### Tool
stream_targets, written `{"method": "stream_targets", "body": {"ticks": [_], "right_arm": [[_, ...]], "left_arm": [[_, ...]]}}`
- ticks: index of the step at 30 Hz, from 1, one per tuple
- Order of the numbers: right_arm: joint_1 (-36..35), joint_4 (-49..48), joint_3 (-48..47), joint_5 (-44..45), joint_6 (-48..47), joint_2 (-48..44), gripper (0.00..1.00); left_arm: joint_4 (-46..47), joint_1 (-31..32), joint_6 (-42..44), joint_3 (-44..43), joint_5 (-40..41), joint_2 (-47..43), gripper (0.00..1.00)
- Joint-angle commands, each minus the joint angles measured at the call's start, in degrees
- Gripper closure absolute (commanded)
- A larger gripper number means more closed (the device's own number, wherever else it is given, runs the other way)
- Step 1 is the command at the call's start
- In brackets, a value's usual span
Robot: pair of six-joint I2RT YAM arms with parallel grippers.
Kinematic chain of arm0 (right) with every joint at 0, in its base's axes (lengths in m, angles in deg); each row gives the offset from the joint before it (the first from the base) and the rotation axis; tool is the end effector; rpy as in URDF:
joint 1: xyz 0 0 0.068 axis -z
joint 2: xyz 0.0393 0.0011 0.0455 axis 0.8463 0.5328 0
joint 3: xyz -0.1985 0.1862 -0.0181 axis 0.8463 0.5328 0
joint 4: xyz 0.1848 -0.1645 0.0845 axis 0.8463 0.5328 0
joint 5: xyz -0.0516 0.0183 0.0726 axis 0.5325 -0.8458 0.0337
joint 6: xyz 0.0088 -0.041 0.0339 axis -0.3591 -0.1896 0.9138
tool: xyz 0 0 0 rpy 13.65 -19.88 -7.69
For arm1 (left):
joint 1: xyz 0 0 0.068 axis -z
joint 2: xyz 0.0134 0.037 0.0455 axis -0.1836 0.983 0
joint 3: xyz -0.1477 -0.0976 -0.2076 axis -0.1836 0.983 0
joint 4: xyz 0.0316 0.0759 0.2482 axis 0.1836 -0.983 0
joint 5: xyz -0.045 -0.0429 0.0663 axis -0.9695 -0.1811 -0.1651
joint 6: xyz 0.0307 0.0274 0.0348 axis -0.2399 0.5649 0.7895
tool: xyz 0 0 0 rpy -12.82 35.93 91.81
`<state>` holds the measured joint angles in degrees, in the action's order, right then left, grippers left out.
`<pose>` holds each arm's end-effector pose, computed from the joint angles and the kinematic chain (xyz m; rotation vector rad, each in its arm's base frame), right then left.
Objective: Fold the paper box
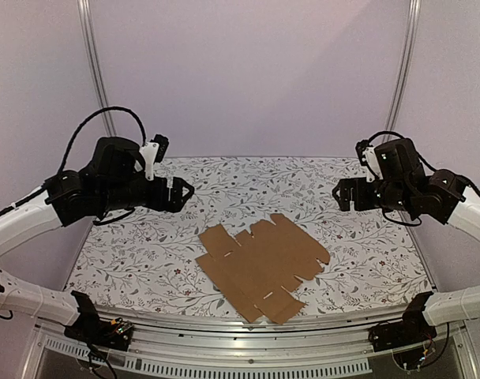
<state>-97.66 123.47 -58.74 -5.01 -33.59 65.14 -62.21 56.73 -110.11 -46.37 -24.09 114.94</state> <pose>0.1790 0.1343 0.3361 -0.2308 2.1869 0.2039 0.1725 -0.1683 0.3413 0.3239 2.1130 -0.4708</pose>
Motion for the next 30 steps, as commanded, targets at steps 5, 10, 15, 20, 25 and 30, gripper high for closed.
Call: {"method": "stream_targets", "body": {"ticks": [5,10,15,20,25,30], "right_arm": [[-0.55,8.64,4.35,-18.8,3.24,-0.6,0.01],[-0.65,5.31,11.58,-29.92,6.21,-0.74,0.04],[-2.14,1.36,16.4,-37.0,10.72,0.34,0.07],[-3.88,-1.11,18.34,-40.02,14.07,3.85,0.1],[-4.12,-2.43,19.52,-40.38,16.53,7.05,0.11],[-4.27,-4.76,20.73,-40.77,18.01,8.59,0.11]], "left_arm": [[-1.33,1.05,-3.58,-1.46,-0.21,6.93,0.0],[0.56,0.98,-5.16,-0.63,-1.55,11.9,0.01],[3.36,0.06,-5.89,-0.33,-3.86,17.88,0.0],[6.33,-3.05,-6.23,-0.89,-8.36,25.33,0.05],[8.87,-6.06,-5.68,-1.63,-11.88,32.56,0.13],[9.59,-8.17,-4.31,-3.79,-12.29,38.24,0.2]]}}
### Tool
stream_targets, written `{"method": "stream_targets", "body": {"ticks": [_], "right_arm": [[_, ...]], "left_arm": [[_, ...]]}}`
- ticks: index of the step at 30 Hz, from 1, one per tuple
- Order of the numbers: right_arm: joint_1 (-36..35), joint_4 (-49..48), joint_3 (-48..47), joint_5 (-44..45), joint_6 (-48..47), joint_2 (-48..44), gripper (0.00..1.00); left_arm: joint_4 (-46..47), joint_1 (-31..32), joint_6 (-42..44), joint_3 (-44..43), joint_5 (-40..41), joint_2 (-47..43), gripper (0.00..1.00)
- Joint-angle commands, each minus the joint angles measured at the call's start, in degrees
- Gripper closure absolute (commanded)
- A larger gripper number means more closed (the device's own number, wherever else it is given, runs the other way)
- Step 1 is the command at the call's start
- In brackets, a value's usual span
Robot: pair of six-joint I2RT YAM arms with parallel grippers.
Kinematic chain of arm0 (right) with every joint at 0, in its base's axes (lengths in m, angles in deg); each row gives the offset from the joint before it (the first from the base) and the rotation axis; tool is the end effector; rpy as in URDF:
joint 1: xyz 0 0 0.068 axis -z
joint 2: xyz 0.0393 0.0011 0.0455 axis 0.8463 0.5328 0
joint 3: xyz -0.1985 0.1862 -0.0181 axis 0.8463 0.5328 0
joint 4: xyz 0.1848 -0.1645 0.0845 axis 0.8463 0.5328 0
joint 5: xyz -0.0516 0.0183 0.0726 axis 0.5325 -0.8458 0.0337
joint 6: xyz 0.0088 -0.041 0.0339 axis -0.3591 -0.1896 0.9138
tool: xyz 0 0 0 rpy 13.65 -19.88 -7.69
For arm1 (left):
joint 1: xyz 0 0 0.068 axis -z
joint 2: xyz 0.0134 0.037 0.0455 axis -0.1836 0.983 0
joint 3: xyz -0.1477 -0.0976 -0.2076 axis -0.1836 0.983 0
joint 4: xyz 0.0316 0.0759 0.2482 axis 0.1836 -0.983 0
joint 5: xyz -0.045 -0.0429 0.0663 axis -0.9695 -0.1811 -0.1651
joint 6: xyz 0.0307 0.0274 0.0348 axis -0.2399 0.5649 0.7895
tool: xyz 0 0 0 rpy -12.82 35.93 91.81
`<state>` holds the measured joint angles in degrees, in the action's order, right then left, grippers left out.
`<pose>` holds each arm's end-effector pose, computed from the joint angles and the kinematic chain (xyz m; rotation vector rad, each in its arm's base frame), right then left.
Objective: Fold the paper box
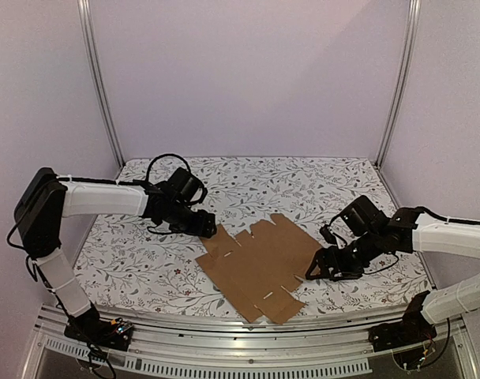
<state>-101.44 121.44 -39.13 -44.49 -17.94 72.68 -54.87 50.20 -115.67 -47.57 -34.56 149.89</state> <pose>0.1490 0.1592 0.2029 -0.3625 2.8602 0.8407 0.2692 -0.2211 0.1854 0.2714 2.6104 -0.3748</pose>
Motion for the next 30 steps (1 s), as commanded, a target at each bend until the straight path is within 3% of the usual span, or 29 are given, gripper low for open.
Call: {"method": "stream_targets", "body": {"ticks": [1,18,30], "right_arm": [[-0.53,-2.9,1.11,-1.59,2.38,1.3,0.11],[-3.04,-8.18,2.28,-4.6,4.74,8.2,0.14],[-6.51,-14.61,3.21,-4.47,9.5,13.95,0.21]], "left_arm": [[2.25,-1.91,1.71,-3.17,-2.86,4.12,0.21],[1.19,-5.59,5.47,-8.72,-6.93,13.4,0.36],[2.23,-5.68,6.27,-8.38,-10.79,15.08,0.5]]}}
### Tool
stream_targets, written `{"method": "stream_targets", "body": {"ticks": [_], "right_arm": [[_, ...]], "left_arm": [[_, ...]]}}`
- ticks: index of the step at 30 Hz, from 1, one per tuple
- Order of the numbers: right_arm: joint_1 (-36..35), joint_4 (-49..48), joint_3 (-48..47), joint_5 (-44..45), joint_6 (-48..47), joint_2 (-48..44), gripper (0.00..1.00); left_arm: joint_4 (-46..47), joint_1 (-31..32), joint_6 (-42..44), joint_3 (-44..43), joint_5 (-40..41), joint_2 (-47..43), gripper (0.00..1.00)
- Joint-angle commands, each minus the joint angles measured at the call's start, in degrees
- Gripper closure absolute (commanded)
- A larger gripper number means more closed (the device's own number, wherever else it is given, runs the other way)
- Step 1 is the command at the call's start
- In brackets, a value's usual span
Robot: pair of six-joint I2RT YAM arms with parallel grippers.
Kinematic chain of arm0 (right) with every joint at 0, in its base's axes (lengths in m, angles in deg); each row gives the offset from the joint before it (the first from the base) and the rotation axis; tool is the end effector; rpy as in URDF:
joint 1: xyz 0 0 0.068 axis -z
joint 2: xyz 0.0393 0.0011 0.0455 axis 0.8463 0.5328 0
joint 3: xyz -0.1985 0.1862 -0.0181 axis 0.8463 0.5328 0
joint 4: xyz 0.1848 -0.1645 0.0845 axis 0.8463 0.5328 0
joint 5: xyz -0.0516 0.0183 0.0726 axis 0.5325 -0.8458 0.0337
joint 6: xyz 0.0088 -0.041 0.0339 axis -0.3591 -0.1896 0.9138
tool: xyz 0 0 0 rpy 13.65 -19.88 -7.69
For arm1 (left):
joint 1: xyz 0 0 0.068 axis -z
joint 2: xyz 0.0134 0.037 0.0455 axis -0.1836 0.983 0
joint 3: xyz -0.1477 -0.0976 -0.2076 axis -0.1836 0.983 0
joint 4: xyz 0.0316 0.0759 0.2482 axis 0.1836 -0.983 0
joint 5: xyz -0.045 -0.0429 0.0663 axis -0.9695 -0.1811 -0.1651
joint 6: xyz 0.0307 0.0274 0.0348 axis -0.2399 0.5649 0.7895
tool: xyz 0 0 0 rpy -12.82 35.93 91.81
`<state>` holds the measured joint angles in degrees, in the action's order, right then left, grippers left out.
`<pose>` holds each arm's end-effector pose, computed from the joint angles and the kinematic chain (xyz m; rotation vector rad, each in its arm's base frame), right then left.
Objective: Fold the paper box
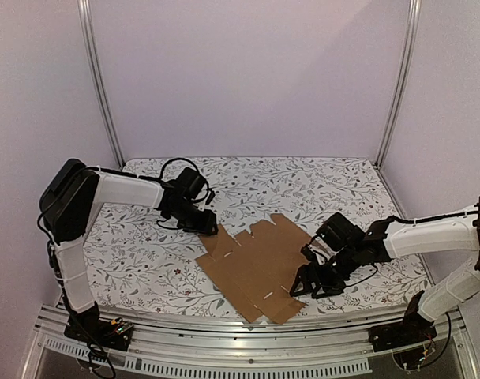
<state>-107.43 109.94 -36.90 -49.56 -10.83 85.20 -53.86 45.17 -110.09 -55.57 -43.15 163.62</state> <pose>0.1462 0.1956 0.1560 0.3576 -2.9522 -0.9188 0.3193 -0.2250 0.1421 0.3480 2.7107 -0.4489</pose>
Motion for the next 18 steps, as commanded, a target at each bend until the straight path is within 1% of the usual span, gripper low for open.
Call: {"method": "stream_targets", "body": {"ticks": [1,4,11,18], "right_arm": [[-0.51,-3.42,0.99,0.62,2.73,1.78,0.22],[-0.8,-4.19,0.99,0.27,3.73,2.97,0.25],[-1.33,-4.13,1.47,0.66,4.21,2.93,0.27],[-1.33,-2.55,1.8,2.68,4.16,1.08,0.29]], "left_arm": [[1.24,-0.66,0.69,-0.24,-2.46,1.41,0.52],[1.58,-0.66,0.62,0.35,-3.1,1.35,0.56],[2.27,-0.66,0.65,1.91,-3.47,0.37,0.71],[2.23,-0.66,0.7,2.9,-3.09,-0.31,0.91]]}}
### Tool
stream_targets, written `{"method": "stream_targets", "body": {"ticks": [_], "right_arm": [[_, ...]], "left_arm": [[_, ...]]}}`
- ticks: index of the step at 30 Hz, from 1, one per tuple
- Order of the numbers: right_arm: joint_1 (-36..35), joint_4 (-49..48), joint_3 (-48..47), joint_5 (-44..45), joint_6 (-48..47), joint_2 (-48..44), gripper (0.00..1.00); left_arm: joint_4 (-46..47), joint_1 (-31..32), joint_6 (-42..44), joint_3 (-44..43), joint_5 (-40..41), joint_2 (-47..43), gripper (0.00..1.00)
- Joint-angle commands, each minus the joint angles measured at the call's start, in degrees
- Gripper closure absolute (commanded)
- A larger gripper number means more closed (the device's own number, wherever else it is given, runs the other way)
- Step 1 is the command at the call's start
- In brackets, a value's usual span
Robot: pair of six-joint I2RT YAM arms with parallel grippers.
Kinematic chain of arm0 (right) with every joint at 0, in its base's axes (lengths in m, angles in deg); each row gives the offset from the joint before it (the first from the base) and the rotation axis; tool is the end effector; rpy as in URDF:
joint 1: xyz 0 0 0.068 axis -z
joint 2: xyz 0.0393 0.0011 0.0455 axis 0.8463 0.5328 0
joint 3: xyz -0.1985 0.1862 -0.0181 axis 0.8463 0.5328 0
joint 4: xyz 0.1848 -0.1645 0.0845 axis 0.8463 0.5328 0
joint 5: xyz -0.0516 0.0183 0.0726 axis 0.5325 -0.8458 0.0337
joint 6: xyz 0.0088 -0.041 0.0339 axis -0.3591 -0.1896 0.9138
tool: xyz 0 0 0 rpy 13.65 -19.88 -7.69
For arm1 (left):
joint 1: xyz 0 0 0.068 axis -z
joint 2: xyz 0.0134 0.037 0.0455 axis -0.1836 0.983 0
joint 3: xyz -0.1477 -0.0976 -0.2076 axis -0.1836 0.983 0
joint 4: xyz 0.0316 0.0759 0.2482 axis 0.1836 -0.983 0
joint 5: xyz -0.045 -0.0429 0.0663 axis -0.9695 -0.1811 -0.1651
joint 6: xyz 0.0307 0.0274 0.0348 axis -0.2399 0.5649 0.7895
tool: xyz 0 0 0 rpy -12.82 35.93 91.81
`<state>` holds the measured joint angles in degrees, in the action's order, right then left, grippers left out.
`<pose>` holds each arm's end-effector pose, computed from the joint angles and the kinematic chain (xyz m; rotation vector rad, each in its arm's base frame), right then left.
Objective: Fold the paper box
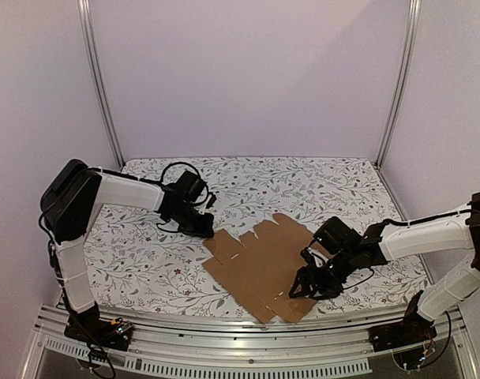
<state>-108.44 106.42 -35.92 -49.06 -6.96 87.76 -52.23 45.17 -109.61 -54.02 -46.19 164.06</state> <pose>0.1454 0.2009 0.1440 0.2795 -2.9459 -0.9021 0.3156 -0.2248 0.1336 0.3789 2.7258 -0.5104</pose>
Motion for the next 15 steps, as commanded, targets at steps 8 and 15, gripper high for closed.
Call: {"method": "stream_targets", "body": {"ticks": [8,15], "right_arm": [[-0.33,1.57,4.01,4.35,2.05,-5.77,0.37],[-0.36,1.54,7.69,4.72,4.34,-10.02,0.39]], "left_arm": [[1.36,-0.66,-0.73,4.8,1.45,-3.4,1.0],[4.14,-0.66,-3.65,9.9,2.25,-6.35,1.0]]}}
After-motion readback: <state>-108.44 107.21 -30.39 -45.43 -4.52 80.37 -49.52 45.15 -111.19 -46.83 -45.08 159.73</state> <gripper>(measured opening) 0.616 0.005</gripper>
